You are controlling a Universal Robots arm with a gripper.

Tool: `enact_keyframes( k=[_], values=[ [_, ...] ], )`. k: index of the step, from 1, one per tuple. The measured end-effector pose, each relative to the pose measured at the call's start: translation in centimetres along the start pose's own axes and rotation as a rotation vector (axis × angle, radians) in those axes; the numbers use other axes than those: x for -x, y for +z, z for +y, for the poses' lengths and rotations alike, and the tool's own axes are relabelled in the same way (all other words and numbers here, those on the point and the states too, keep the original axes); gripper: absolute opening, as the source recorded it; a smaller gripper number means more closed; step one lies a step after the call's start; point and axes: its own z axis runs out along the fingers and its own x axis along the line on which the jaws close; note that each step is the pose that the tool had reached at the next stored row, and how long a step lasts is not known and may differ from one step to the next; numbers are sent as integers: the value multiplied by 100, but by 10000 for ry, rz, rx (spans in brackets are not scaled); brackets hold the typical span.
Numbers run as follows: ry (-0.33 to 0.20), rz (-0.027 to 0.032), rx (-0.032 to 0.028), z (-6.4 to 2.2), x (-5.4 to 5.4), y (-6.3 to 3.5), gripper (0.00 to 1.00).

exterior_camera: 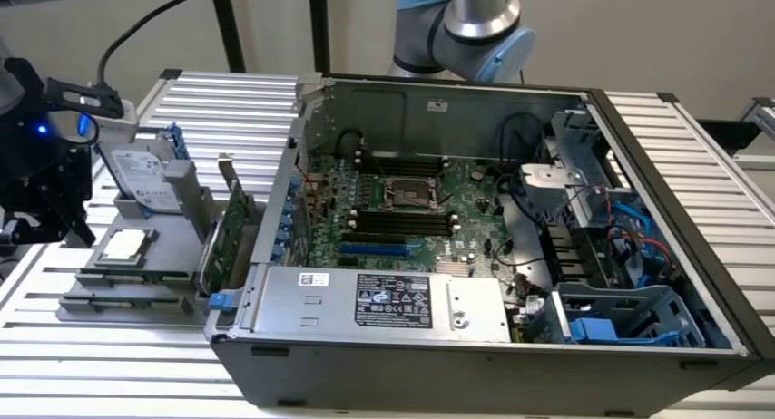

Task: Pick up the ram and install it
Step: 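Pick up the ram and move it above insertion slot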

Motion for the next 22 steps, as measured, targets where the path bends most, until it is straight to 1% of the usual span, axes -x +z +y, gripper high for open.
enact_keyframes(
  k=[5,6,10,18,22],
  values=[
    [-145,5,-3,-28,-46,38,0],
    [-170,8,-1,-35,-53,45,100],
    [-267,12,-1,-66,-85,90,100],
    [-387,17,0,-95,-163,233,100],
    [-423,18,0,-121,-175,306,100]
  ],
)
